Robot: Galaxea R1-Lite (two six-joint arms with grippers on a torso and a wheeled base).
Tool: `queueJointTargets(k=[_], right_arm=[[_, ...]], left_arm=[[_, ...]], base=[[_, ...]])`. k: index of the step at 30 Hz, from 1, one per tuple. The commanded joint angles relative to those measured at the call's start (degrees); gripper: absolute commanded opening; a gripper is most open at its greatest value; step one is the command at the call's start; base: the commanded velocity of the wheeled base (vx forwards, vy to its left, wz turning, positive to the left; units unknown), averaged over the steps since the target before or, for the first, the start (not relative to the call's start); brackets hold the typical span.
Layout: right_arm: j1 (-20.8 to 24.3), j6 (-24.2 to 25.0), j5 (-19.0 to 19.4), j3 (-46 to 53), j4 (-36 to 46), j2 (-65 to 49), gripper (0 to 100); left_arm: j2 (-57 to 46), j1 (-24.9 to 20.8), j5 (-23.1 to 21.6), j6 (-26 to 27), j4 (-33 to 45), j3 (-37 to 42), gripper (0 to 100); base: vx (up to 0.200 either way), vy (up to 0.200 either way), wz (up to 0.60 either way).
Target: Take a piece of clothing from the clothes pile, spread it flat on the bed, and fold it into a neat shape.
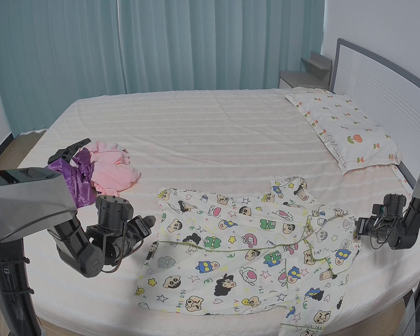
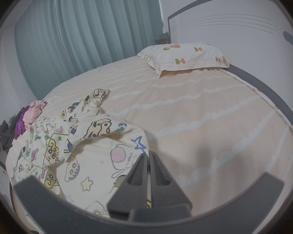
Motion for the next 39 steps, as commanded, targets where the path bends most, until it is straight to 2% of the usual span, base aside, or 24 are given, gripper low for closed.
queueJointTargets(k=[1,5,7,8,9,11,15,24,39], right_arm=[[0.05,-0.03,0.11,0.04,-0.08,0.36,100],[0.05,0.32,1.86,1.62,-3.51,-0.26,100],[-0.12,0.41,1.95,2.94,-5.71,-0.87,100],[-0.21,0.50,2.13,3.99,-6.76,-1.57,100],[-0.39,0.50,2.22,4.25,-6.94,-1.66,100],[-0.48,0.58,3.97,6.89,-7.91,-3.07,100],[0.05,0.94,6.70,11.81,-10.37,-5.00,100],[2.16,5.33,8.19,19.37,-22.50,-4.56,100],[3.04,5.42,8.98,21.39,-23.38,-3.86,100]], left_arm=[[0.05,-0.47,-0.07,-0.11,-0.03,0.65,100],[-0.13,-1.70,-0.78,-0.20,-0.03,2.67,100],[-0.39,-1.96,-2.53,-0.11,-0.03,4.43,100],[-1.10,-2.31,-4.99,0.07,-0.03,5.84,100],[-1.27,-2.31,-5.61,0.15,-0.03,6.19,100],[-3.12,-2.40,-10.80,0.24,0.15,8.39,100],[-3.12,-2.84,-15.45,0.24,0.68,8.74,100],[0.84,-6.01,-15.37,2.18,0.68,9.18,100],[1.80,-6.36,-14.14,2.97,0.76,10.67,100]], base=[[0.000,0.000,0.00],[0.000,0.000,0.00],[0.000,0.000,0.00],[0.000,0.000,0.00],[0.000,0.000,0.00],[0.000,0.000,0.00],[0.000,0.000,0.00],[0.000,0.000,0.00],[0.000,0.000,0.00]])
